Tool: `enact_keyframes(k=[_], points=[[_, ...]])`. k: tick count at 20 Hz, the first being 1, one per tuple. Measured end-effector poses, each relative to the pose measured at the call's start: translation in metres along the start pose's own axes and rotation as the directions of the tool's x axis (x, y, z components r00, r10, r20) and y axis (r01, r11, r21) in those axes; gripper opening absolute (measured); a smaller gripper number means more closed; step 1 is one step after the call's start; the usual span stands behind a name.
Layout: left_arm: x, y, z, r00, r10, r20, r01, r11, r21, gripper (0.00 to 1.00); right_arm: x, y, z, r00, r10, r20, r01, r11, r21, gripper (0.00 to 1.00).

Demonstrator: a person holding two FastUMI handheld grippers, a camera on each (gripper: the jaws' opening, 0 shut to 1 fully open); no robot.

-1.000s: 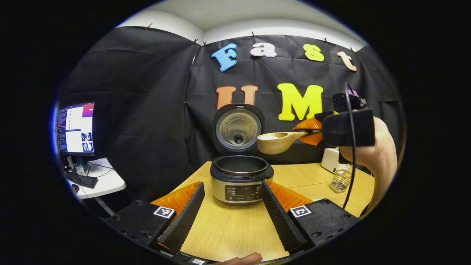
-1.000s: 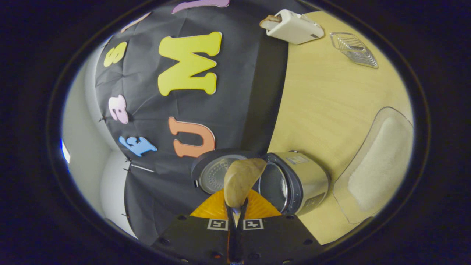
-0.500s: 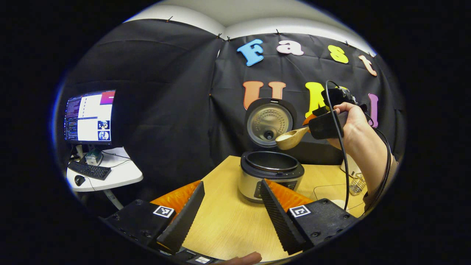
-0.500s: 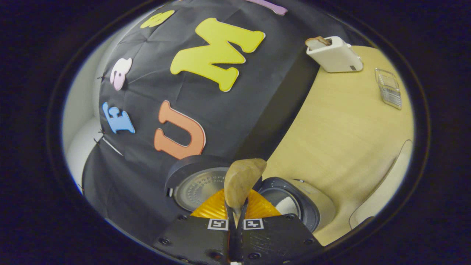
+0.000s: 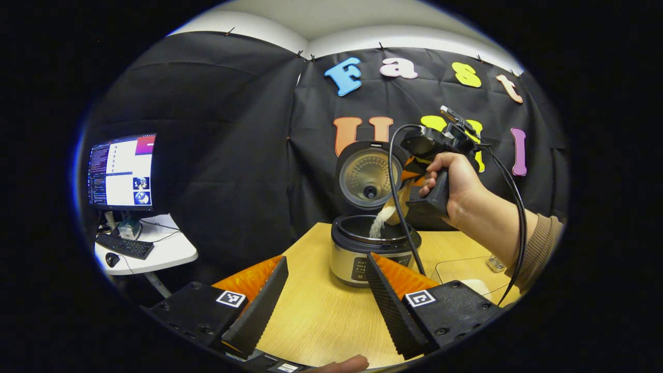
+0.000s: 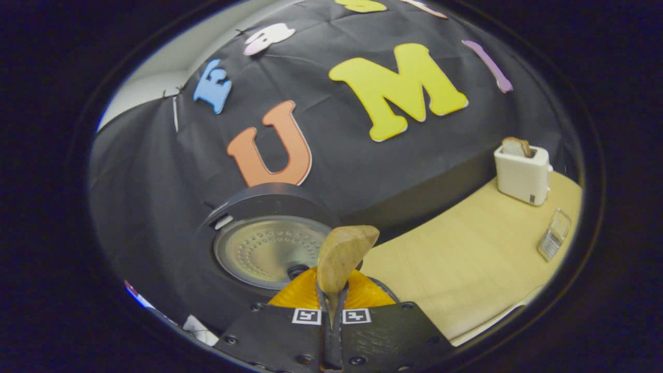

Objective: Close the left gripper, press the button to open the rice cooker; take a wooden spoon from the chopstick holder with the right hand, scoop a spoonful of rice and pour it into the rice cooker, then put the wooden spoon back into the chopstick holder.

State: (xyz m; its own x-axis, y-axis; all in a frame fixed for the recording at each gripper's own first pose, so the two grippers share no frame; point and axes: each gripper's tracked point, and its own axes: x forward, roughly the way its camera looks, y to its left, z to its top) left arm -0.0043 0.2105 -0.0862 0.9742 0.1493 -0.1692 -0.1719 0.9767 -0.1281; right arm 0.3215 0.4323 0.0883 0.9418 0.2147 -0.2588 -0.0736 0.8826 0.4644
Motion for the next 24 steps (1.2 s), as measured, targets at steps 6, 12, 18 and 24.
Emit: enact_keyframes(k=[6, 12, 18, 24], points=[[-0.005, 0.013, 0.001, 0.999, 0.043, -0.008, -0.043, 0.999, 0.021, 0.96, 0.008, 0.028, 0.006, 0.995, 0.064, 0.074, -0.029, 0.917, -0.398, 0.0], [-0.008, 0.015, 0.001, 0.997, 0.071, -0.006, -0.07, 0.995, 0.067, 0.95, 0.0, 0.061, -0.04, 0.986, 0.163, 0.017, -0.099, 0.675, -0.732, 0.0], [-0.01, 0.01, 0.004, 0.997, 0.079, 0.005, -0.079, 0.992, 0.1, 0.96, -0.014, 0.07, -0.043, 0.979, 0.184, 0.084, -0.034, 0.56, -0.828, 0.0], [-0.009, 0.008, 0.005, 0.996, 0.089, 0.004, -0.089, 0.992, 0.091, 0.96, -0.039, 0.042, -0.002, 0.974, 0.168, 0.151, 0.012, 0.629, -0.778, 0.0]])
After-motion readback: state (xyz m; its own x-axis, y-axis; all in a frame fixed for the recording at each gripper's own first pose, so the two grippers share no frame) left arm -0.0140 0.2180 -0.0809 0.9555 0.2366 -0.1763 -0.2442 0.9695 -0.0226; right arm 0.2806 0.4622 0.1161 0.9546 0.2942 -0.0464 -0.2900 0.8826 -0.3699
